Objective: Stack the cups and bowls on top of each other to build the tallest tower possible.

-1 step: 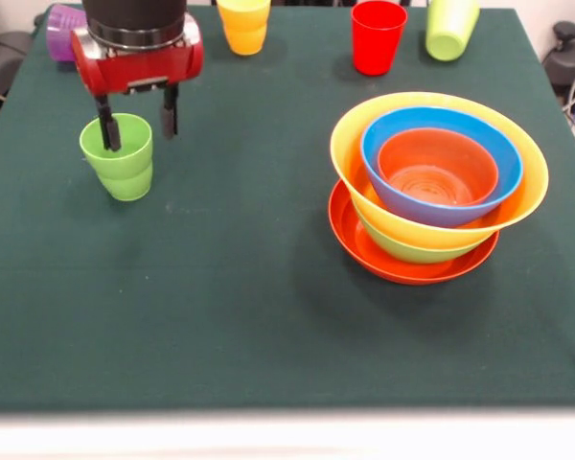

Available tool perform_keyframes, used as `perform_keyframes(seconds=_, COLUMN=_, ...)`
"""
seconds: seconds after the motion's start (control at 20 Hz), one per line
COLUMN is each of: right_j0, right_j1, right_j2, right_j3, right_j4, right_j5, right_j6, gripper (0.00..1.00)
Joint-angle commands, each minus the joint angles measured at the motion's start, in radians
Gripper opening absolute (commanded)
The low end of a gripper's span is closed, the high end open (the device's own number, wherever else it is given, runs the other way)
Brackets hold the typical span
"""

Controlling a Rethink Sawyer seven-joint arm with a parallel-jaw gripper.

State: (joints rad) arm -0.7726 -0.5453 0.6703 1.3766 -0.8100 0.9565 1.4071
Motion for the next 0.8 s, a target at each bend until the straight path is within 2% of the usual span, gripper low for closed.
perform_keyframes(seconds=0.05, right_j0=-0.034, right_j1=0.010, right_j2=-0.099, right_j3=0.133, right_j4=-0.106, right_j5=-0.016, right_j6=-0.216, gripper=1.00)
perform_keyframes(seconds=0.45, right_j0=-0.110, right_j1=0.074, right_j2=-0.090, right_j3=0.183, right_j4=-0.155, right_j5=-0.143, right_j6=-0.188, gripper=1.00)
perform_keyframes(seconds=0.8, right_j0=-0.114, right_j1=0.152, right_j2=-0.086, right_j3=0.164, right_j4=-0.178, right_j5=-0.214, right_j6=-0.158, gripper=1.00)
